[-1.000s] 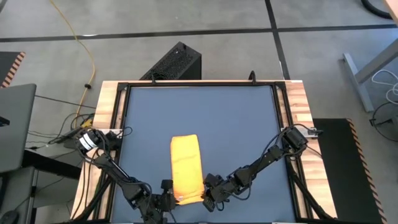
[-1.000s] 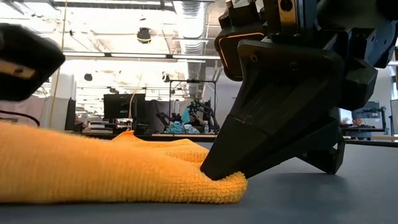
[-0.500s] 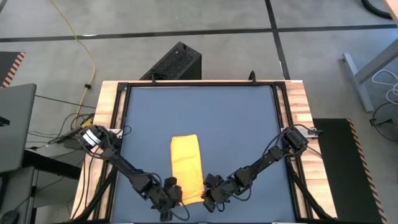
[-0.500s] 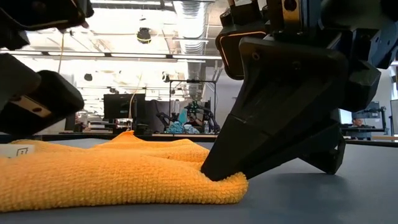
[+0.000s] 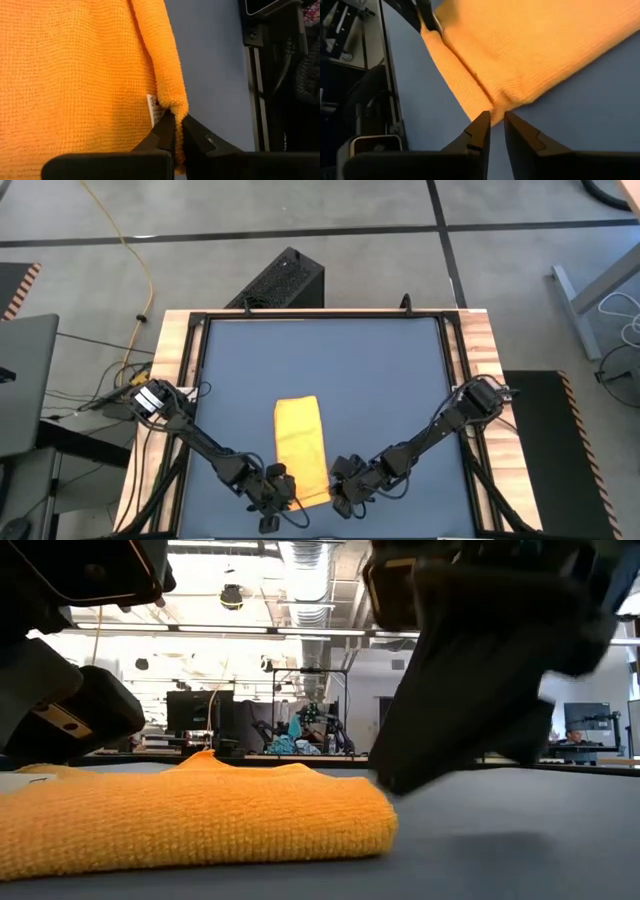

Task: Roll towel
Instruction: Roll the orange microfiber towel

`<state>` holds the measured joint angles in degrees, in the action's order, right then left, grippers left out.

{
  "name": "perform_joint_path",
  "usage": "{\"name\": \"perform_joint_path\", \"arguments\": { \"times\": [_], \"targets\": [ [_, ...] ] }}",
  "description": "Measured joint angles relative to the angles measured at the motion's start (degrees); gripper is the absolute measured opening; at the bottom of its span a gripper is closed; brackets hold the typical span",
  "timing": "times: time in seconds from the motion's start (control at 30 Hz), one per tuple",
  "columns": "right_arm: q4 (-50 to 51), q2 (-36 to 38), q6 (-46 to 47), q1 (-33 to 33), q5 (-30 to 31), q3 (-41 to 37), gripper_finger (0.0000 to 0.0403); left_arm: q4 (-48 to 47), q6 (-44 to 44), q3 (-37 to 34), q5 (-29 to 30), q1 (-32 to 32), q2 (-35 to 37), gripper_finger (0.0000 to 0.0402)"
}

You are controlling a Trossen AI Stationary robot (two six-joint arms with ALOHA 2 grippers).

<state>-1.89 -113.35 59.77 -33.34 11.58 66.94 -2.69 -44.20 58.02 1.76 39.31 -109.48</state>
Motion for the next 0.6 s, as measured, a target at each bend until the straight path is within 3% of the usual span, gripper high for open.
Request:
{"name": "perform_joint_path", "arguments": {
  "times": [0.17,0.33,0.47,0.6],
  "targets": [
    [3.8,2.85,-4.25,-0.23,0.31,0.07,0.0089,0.75,-0.65,-0.07,-1.15,-0.26,-0.07,0.0],
    [0.25,3.35,-22.87,-2.77,1.39,0.13,0.0089,0.77,-2.13,-0.09,-2.68,-0.71,-0.12,0.0],
    [-3.06,1.67,-41.27,-5.88,8.88,0.18,0.0089,0.73,-2.22,-0.09,-3.33,-1.22,-0.14,0.0],
    [-5.11,0.14,-50.53,-7.95,17.06,0.17,0.0092,0.69,-2.19,-0.09,-3.87,-1.45,-0.16,0.0]
  ]
}}
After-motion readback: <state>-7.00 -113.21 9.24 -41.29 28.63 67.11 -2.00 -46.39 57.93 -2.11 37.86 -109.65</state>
